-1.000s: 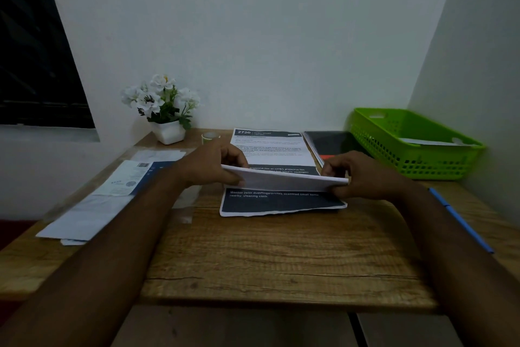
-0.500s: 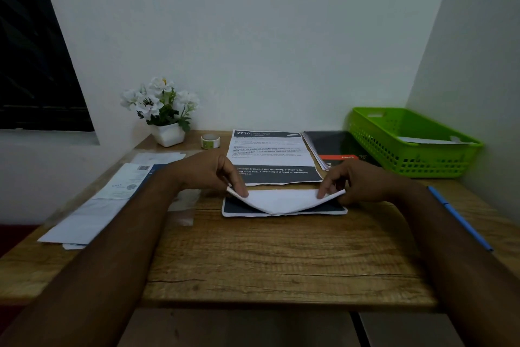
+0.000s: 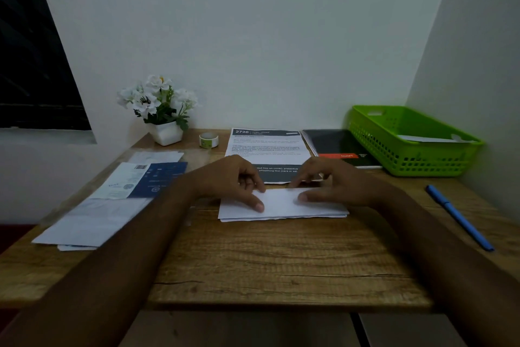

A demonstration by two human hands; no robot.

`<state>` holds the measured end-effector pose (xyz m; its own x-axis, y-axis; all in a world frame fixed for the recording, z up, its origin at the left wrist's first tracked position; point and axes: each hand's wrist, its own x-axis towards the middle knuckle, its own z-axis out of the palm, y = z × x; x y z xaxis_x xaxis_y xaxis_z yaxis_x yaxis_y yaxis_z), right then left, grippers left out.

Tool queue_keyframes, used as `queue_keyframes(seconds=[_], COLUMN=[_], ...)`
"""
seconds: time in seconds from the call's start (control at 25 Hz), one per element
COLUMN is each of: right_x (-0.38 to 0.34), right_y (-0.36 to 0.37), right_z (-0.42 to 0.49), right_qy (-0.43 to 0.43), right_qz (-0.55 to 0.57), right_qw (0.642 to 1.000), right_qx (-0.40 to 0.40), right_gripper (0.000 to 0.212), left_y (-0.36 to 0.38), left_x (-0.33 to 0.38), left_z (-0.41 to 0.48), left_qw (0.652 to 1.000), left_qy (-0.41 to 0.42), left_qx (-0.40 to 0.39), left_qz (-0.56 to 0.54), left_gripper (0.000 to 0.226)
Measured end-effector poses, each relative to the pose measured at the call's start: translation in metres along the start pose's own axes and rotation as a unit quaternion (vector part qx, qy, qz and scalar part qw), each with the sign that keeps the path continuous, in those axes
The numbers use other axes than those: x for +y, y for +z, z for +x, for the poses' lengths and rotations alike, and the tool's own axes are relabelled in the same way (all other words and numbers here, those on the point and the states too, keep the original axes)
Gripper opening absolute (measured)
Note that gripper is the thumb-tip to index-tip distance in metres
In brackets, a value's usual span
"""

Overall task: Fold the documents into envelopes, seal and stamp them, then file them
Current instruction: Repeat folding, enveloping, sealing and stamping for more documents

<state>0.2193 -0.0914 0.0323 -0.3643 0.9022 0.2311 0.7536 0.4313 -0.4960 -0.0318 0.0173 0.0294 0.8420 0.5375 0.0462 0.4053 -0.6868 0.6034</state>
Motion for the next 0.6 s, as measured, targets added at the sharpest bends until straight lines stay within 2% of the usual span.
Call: queue_keyframes(seconds=[0.12, 0.2, 0.48, 0.6], right_x=[-0.011, -0.013, 0.004, 0.014], right_y=[0.014, 0.02, -0.002, -0.016], right_z=[0.008, 0.011, 0.006, -0.003], right_qy=[0.007, -0.004, 0.066, 0.097], right_qz=[-0.018, -0.043, -0.032, -0.011], right_qw=[0.999, 0.997, 0.992, 0.989], right_qx=[-0.039, -0.065, -0.104, -0.114], right_gripper=[0.047, 0.052, 0.051, 0.036], left_y=[0.004, 0.003, -0.01, -0.019], left_x=[0.003, 0.004, -0.001, -0.008], left_z=[0.003, 0.003, -0.001, -0.007], left_qw=[0.999, 0.999, 0.996, 0.995], left_qy=[0.008, 0.005, -0.002, -0.011], left_qx=[-0.018, -0.031, -0.083, -0.094], left_qz=[0.025, 0.033, 0.029, 0.029], left_gripper=[0.05, 0.053, 0.057, 0.054])
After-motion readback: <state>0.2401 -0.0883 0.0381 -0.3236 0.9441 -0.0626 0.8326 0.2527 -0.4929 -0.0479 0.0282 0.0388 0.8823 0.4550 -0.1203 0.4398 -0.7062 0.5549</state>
